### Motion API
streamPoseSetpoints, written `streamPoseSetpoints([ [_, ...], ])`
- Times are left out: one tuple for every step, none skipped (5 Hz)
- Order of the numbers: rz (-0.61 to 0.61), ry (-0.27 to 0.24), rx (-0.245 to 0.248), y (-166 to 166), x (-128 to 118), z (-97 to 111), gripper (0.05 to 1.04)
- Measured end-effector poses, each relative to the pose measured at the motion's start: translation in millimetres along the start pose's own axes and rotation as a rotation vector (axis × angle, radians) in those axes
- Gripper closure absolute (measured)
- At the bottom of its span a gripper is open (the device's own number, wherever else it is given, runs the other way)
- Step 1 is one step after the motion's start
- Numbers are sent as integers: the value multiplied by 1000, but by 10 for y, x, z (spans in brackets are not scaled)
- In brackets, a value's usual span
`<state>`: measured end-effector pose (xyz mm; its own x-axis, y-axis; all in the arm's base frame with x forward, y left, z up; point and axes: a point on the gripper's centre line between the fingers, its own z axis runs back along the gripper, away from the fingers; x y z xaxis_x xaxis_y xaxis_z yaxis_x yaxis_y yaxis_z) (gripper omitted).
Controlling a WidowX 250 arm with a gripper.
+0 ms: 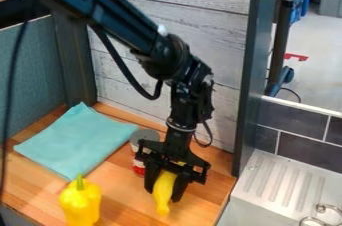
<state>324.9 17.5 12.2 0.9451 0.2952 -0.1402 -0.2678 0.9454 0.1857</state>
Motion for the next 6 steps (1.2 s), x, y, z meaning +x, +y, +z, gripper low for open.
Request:
streamPoseSetpoints([
  [38, -13, -24, -25, 174, -26, 485],
  [47, -15, -44, -82, 265, -11, 485],
  [55, -16, -56, -112, 311, 3, 485],
  [71, -12, -71, -141, 304, 6, 417],
  [115, 2, -101, -189, 286, 6, 163],
  [156, 8, -104, -180, 229, 3, 93],
])
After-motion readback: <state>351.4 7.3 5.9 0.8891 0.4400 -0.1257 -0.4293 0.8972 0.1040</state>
